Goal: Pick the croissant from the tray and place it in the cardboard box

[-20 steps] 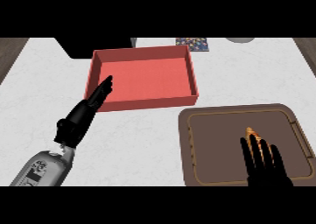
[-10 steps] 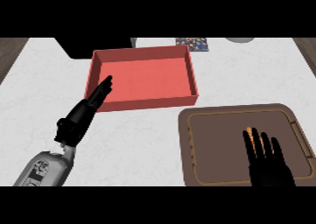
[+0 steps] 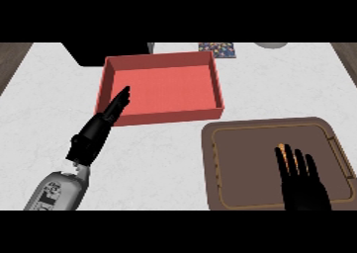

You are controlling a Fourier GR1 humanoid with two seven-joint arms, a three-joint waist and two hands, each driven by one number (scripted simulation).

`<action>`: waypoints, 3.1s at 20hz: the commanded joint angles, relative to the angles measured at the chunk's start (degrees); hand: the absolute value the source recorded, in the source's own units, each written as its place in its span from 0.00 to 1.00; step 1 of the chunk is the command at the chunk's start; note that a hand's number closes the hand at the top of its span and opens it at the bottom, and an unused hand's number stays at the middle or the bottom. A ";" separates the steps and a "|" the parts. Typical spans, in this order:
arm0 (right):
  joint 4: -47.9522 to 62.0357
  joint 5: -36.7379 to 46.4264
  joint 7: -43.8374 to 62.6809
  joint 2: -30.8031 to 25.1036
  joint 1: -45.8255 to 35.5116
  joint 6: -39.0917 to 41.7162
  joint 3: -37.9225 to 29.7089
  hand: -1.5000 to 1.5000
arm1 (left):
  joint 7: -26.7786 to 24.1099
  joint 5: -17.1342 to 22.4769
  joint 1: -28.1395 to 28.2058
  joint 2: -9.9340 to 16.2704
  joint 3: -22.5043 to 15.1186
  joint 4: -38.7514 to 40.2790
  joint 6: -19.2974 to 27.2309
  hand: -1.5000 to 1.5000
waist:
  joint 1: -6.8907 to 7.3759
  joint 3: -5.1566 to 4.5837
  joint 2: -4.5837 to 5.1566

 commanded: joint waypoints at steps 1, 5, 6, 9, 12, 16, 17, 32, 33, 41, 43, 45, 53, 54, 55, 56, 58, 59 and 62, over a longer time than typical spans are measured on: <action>1.51 -0.25 -0.60 0.03 -0.29 0.76 -1.25 0.00 | -1.86 -0.65 -1.38 0.63 3.51 2.75 -3.24 0.50 | -0.06 -0.01 0.01; 2.46 0.68 1.21 2.55 -3.82 4.61 -0.95 0.00 | -1.89 -2.44 -0.32 -2.90 2.62 3.42 -2.47 0.50 | -0.01 -0.01 0.03; 2.85 0.25 -0.07 0.66 -2.08 3.55 -2.30 0.00 | 1.33 -2.52 -1.56 -2.31 3.51 1.83 -2.73 0.50 | -0.04 0.00 0.01; 6.15 0.50 -0.30 1.52 -1.39 -0.58 -2.37 0.00 | 4.03 -2.14 0.41 -2.78 3.31 -4.22 -3.56 0.50 | 0.05 0.00 -0.02; 5.96 -0.87 -2.00 -0.47 -3.27 2.13 -5.13 0.00 | 3.67 -3.07 -0.39 -3.59 3.65 -2.14 -3.66 0.50 | 0.02 0.00 0.00; 11.46 1.46 -0.45 1.19 -6.58 -0.08 -5.29 0.00 | 3.06 -2.67 -0.24 -3.31 4.75 -2.13 -4.91 0.50 | 0.14 0.00 0.02; 16.02 0.91 -1.95 0.72 -7.85 -2.13 -6.64 0.00 | 3.63 -2.38 0.52 -2.42 5.62 -3.27 -5.68 0.50 | 0.23 0.01 0.03; 13.41 4.35 -1.76 5.04 -9.81 1.25 -0.26 1.00 | -0.67 -4.77 2.59 -3.86 6.62 -1.34 -7.01 0.50 | 0.47 -0.03 0.05; 15.92 3.84 -2.89 8.71 -12.21 2.35 3.44 1.00 | 2.93 -4.65 0.12 -5.20 5.41 -2.72 -6.56 0.50 | 1.49 0.01 0.20; 13.11 -8.17 1.59 13.76 -21.93 7.36 20.85 1.00 | 1.64 -5.45 -1.20 -6.02 3.51 -0.69 -7.51 0.50 | 5.08 0.12 1.07; 14.07 -10.07 6.05 13.82 -25.58 5.43 23.84 1.00 | 0.88 -5.59 -1.18 -7.30 2.90 0.00 -6.96 0.50 | 4.87 0.09 1.04; 16.06 -10.56 10.82 13.88 -29.81 1.01 25.55 1.00 | 1.52 -5.82 0.25 -6.86 2.80 -1.85 -6.78 0.50 | 4.84 0.09 0.59; 13.84 -23.26 30.14 14.02 -49.25 -3.25 36.96 1.00 | 2.81 -4.96 -2.41 -6.11 5.30 -1.02 -7.28 0.50 | 2.80 -0.03 0.17; 9.74 -25.50 32.65 14.03 -52.71 1.12 37.08 1.00 | 0.75 -4.65 -2.46 -4.90 6.44 1.92 -8.23 0.50 | 2.97 -0.10 0.17; 8.14 -25.67 35.52 14.03 -52.36 -0.79 41.22 1.00 | 0.18 -5.16 -2.66 -5.90 6.06 2.67 -7.51 0.50 | 2.19 -0.07 0.05; 4.04 -28.17 36.14 14.04 -54.69 1.64 38.79 1.00 | -0.56 -5.87 -0.56 -5.85 5.30 1.39 -7.16 0.50 | 2.21 -0.08 -0.11; 1.18 -30.54 38.29 14.04 -58.59 0.85 38.09 1.00 | 0.23 -5.30 -0.32 -5.51 5.80 0.62 -7.58 0.50 | 2.02 -0.07 -0.19; -0.84 -28.84 41.08 14.04 -58.57 -2.02 39.68 1.00 | 1.81 -4.84 1.78 -5.38 5.12 -2.11 -8.02 0.50 | 2.46 -0.06 -0.47; -0.79 -29.61 46.56 14.03 -65.88 -2.78 37.18 1.00 | 1.54 -5.53 -0.30 -6.44 5.51 0.06 -6.82 0.50 | 1.97 -0.12 -0.41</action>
